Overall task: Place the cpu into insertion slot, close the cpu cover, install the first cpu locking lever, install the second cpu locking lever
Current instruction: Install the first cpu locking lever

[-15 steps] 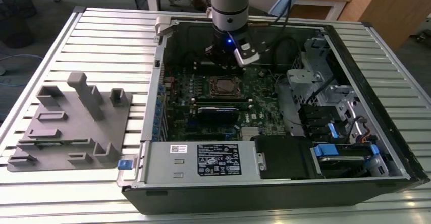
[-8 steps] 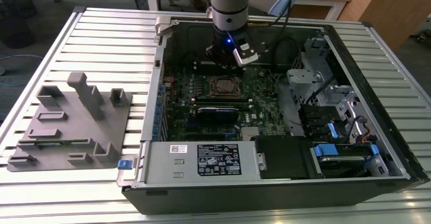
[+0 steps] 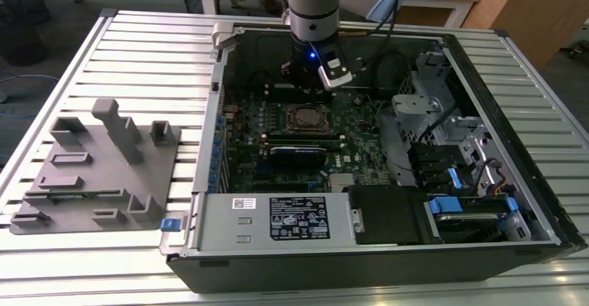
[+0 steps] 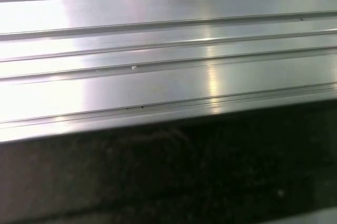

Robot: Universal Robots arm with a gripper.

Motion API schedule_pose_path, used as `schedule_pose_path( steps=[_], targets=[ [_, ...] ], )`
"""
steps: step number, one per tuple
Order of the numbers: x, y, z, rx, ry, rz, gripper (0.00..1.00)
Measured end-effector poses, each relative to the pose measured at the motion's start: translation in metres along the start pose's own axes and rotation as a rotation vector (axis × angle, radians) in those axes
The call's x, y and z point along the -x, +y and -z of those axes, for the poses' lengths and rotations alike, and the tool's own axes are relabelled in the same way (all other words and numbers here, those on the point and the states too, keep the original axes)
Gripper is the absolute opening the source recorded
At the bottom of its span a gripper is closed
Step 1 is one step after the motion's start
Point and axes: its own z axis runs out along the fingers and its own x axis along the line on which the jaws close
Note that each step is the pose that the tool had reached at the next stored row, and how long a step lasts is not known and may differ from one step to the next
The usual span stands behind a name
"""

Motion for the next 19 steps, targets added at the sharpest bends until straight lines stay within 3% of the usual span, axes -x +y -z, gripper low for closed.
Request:
schedule_pose_path(
  steps=[19],
  targets=[
    [0.0001,-0.0015,-0.0009,-0.0014,-0.0007,-0.004,0.11]
  ],
)
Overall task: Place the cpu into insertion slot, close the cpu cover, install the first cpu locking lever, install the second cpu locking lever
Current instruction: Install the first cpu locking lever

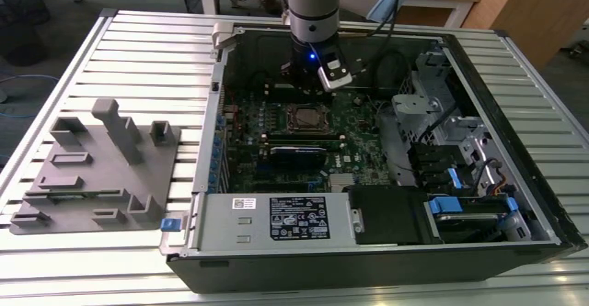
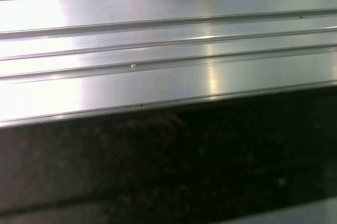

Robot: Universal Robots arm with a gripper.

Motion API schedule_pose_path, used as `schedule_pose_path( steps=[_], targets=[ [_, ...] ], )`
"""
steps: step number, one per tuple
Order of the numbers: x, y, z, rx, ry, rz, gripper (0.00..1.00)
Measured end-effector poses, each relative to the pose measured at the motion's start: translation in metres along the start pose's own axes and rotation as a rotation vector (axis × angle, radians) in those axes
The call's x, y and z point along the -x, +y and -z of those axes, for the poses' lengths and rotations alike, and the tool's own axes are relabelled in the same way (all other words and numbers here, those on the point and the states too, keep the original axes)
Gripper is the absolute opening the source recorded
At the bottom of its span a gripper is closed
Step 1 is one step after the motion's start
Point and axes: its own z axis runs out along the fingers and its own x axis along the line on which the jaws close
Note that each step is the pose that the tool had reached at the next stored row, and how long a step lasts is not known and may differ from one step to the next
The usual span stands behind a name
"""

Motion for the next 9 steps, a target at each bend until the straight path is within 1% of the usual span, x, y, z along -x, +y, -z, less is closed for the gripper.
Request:
schedule_pose_path(
  steps=[7,9],
  targets=[
    [-0.0003,0.0015,-0.0002,-0.0002,-0.0006,-0.004,0.11],
    [-0.0002,0.0016,-0.0003,-0.0025,-0.0012,-0.006,0.11]
  ],
)
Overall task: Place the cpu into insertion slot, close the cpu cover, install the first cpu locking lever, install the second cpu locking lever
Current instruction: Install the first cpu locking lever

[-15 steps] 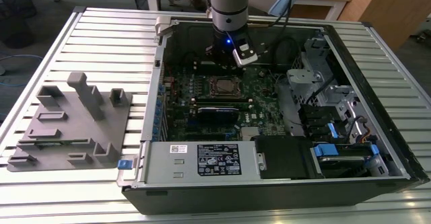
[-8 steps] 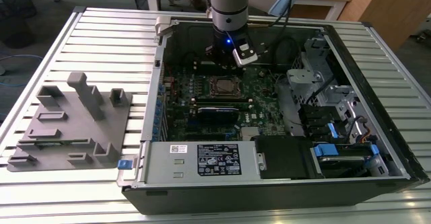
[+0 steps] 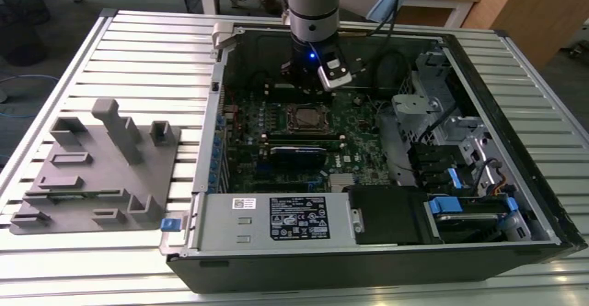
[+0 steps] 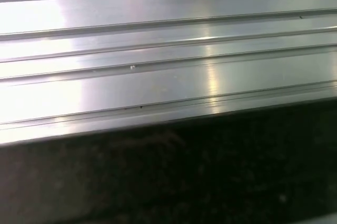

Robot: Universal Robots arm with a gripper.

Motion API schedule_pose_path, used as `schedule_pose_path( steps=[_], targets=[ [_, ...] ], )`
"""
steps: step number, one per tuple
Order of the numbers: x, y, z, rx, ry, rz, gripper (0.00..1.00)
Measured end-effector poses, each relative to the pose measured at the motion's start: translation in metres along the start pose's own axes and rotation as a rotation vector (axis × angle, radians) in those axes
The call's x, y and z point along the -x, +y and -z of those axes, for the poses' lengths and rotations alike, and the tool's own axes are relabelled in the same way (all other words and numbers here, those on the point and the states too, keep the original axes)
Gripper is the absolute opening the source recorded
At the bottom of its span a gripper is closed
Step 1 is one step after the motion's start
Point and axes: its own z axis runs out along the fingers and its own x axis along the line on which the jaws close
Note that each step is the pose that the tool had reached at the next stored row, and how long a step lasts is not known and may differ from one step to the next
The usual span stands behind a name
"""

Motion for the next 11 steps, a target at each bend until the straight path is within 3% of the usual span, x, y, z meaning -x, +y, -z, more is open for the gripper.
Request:
schedule_pose_path(
  steps=[11],
  targets=[
    [0.0,-0.0002,-0.0001,-0.0295,-0.0045,0.001,0.11]
  ],
)
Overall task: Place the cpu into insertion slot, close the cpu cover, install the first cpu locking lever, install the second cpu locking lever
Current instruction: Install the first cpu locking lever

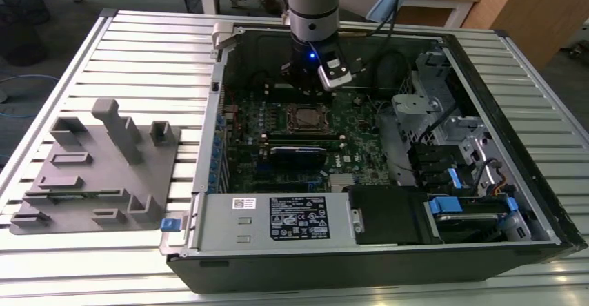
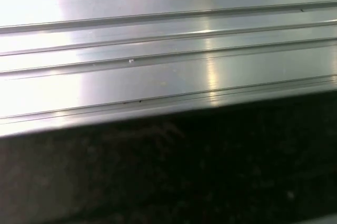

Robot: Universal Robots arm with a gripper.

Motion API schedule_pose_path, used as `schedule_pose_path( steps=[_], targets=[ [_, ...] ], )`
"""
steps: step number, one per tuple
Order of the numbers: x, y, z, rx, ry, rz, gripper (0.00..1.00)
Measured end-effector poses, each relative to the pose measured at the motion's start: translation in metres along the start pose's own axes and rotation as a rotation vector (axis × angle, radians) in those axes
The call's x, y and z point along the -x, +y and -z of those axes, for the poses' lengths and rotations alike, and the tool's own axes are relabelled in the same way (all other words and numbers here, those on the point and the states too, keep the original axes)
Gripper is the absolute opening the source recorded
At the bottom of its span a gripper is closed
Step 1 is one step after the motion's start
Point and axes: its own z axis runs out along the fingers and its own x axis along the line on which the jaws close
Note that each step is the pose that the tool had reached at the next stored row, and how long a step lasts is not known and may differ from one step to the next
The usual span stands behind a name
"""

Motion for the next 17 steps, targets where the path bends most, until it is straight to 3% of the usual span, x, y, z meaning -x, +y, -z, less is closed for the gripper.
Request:
schedule_pose_path(
  steps=[17],
  targets=[
    [-0.0012,0.0075,-0.0006,0.0018,-0.0058,-0.013,0.11]
  ],
)
